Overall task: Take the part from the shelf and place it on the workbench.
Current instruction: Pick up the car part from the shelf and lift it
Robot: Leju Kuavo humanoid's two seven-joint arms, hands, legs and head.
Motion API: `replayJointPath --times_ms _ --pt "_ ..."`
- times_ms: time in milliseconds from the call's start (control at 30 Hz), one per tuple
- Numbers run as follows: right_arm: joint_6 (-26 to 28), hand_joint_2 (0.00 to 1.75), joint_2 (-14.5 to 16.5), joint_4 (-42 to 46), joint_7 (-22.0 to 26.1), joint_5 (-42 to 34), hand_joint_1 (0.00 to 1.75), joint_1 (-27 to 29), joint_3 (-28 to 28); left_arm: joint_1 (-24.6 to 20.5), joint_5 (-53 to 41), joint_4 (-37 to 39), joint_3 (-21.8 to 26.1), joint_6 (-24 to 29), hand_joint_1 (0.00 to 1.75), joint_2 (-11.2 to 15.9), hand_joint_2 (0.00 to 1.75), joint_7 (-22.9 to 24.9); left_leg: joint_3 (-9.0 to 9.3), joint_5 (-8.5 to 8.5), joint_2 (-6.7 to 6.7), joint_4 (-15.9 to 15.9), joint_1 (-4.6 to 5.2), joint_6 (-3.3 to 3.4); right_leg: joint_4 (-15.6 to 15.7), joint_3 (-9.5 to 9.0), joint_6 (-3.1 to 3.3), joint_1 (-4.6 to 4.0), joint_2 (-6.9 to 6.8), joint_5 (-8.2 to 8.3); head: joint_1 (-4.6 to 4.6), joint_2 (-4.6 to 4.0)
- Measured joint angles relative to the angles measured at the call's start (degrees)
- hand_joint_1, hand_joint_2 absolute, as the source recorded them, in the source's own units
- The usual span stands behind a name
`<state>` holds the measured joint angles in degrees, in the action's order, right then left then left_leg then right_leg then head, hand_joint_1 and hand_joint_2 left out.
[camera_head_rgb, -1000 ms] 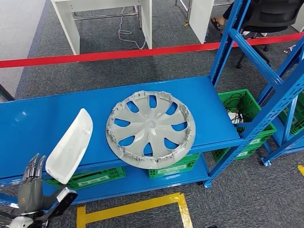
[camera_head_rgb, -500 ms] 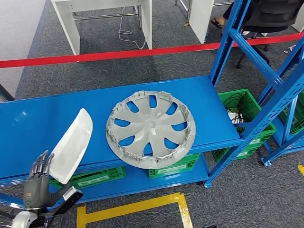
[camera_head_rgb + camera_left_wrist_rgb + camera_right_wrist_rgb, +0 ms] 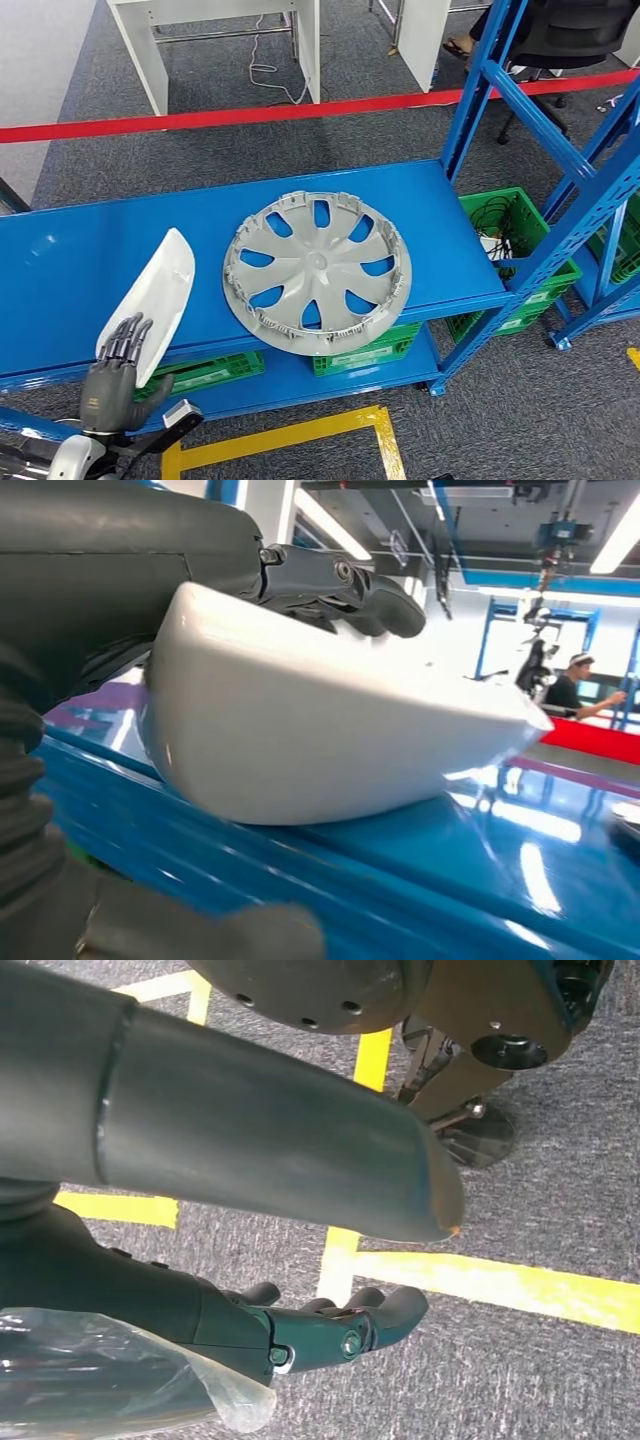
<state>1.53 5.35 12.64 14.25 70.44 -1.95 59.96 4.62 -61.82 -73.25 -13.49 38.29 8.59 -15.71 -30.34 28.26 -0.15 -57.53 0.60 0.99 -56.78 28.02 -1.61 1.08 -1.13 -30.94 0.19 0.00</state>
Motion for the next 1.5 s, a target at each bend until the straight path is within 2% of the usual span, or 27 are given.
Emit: replayJointPath --times_ms 600,700,800,933,1067,1200,1333,1500 --pt "0.4 0.00 0.0 -0.2 0.2 0.2 0.00 -0.1 -0.3 -0.1 1.4 -2.7 -1.8 0.8 1.75 0.0 1.75 0.8 0.01 0.00 0.00 0.0 0.00 0.00 0.0 -0.04 0.00 0.00 0.00 0.01 0.01 0.00" --pt "0.7 0.00 0.0 -0.2 0.2 0.1 0.00 -0.1 -0.3 0.6 2.6 -5.2 -1.1 1.5 1.75 -0.5 1.75 -1.3 0.00 0.00 0.00 0.0 0.00 0.00 0.0 -0.03 -0.01 0.00 0.00 0.01 0.00 0.00" --pt "1.0 0.00 0.0 -0.2 0.2 -0.2 0.00 -0.1 -0.2 2.0 4.2 -9.1 1.3 1.7 1.75 -2.6 1.75 -6.5 0.00 0.00 0.00 0.0 0.00 0.00 0.0 -0.02 -0.01 0.00 0.00 0.01 0.01 0.00" --pt "1.4 0.00 0.0 -0.2 0.2 -0.7 0.00 0.0 -0.2 4.4 6.0 -15.9 5.9 1.7 1.75 -6.9 1.75 -14.2 -0.01 0.00 0.01 0.0 0.01 0.01 0.0 -0.01 -0.01 0.01 0.01 0.01 0.02 0.00" --pt "1.5 0.00 0.0 -0.3 0.2 -0.8 0.00 0.1 -0.2 5.8 6.8 -21.4 9.3 1.7 1.75 -10.6 1.75 -17.7 0.00 0.00 0.00 0.0 0.04 0.01 0.0 -0.01 -0.01 0.04 0.00 0.01 0.01 0.00" --pt "1.5 1.75 0.0 -0.3 0.3 -0.9 0.00 0.1 -0.2 6.6 7.1 -24.0 11.0 1.7 1.75 -12.5 1.75 -19.2 0.00 -0.01 0.00 0.0 0.04 0.02 0.0 -0.01 -0.01 0.03 -0.01 0.01 -0.01 0.00" --pt "1.4 1.75 0.0 -0.4 0.3 -1.2 0.00 0.1 -0.1 7.5 6.0 -27.7 13.0 1.7 1.75 -14.8 1.75 -23.5 0.00 -0.03 0.00 0.0 0.02 0.03 0.0 -0.01 -0.01 0.02 0.00 0.01 0.01 0.00" --pt "1.4 1.75 0.2 -0.4 0.4 -1.5 0.00 0.1 0.0 8.2 3.5 -32.7 13.8 1.7 1.75 -16.5 1.75 -24.3 -0.01 -0.03 0.00 0.0 0.03 0.04 0.0 -0.02 -0.02 0.03 0.00 0.01 0.01 0.00"
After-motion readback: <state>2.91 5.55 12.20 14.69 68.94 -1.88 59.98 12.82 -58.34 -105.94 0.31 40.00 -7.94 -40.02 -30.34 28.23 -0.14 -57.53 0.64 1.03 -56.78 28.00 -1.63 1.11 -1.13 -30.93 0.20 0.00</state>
